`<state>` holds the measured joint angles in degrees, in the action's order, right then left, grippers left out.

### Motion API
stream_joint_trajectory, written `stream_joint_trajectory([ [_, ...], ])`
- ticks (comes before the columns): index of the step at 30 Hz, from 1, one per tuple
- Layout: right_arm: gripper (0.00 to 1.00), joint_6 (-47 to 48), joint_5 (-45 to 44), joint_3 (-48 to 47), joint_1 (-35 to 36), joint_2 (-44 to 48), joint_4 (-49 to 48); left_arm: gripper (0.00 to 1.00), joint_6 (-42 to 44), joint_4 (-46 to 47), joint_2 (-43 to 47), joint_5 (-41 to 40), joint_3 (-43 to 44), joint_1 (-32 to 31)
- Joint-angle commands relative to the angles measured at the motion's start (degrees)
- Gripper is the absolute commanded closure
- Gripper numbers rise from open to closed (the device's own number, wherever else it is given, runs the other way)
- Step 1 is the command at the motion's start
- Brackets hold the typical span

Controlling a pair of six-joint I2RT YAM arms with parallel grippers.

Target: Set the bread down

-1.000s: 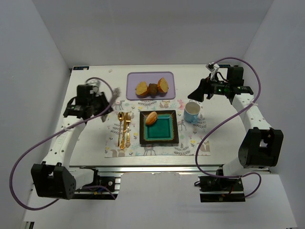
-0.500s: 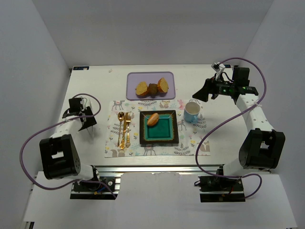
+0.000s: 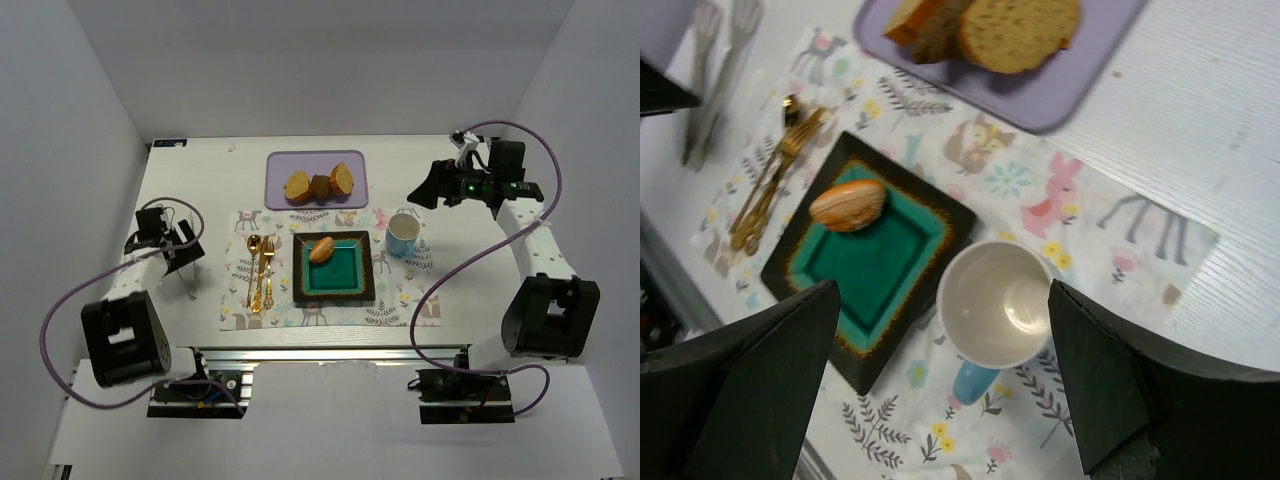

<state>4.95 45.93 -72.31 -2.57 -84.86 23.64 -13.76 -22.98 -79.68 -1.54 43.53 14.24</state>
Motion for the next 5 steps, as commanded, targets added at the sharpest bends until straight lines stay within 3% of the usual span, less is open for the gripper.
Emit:
stream_joint_trajectory([
  [1, 0.11, -4.5, -10.1, -1.2, -0.2, 2.9, -3.4, 0.02, -2.9, -1.0, 9.9, 3.5, 1.1, 0.4],
  [5, 0.10, -6.2, -11.5, 0.0, -0.6, 2.9, -6.0, 0.02, -6.5, -1.6, 16.7, 6.9, 1.0, 0.4],
])
